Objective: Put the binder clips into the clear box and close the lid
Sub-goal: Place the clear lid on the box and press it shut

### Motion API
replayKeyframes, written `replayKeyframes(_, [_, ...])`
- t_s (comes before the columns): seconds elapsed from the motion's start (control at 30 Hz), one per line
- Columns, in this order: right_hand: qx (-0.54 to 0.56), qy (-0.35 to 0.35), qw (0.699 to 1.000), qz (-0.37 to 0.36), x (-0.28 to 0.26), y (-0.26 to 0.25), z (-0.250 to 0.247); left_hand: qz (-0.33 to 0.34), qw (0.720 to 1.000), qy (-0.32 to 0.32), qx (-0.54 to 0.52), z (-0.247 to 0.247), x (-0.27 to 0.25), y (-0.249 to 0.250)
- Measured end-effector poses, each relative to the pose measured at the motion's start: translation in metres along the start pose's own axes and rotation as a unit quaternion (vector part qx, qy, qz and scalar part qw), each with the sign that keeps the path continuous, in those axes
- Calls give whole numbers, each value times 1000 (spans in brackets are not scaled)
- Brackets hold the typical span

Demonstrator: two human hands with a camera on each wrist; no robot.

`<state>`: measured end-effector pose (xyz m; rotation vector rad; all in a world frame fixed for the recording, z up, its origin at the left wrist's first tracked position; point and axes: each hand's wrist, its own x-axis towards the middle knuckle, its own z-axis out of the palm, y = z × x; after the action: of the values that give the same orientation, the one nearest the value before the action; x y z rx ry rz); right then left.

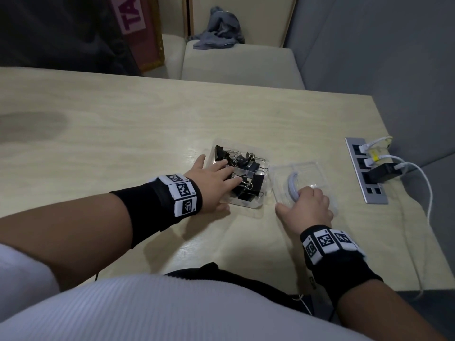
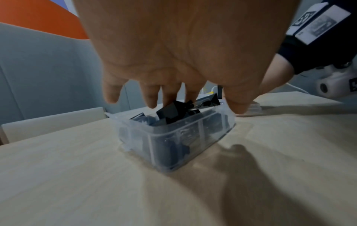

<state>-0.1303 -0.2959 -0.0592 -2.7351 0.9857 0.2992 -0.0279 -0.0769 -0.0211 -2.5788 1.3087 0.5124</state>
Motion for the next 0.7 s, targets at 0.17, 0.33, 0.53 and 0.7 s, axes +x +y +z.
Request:
replayKeyframes(0.17, [-10, -20, 1000, -2, 1, -6, 0, 15, 997, 63, -34, -20, 25, 14])
replayKeyframes(0.33, [-27, -27, 999, -2, 1, -8, 1, 39, 999, -7, -3, -24, 56, 21])
replayKeyframes(0.53, [-43, -26, 999, -11, 0, -8, 2, 24, 1000, 6, 7, -17, 63, 20])
replayKeyframes(0.7, [-25, -24, 999, -3, 2, -5, 0, -4, 998, 51, -43, -15, 49, 10])
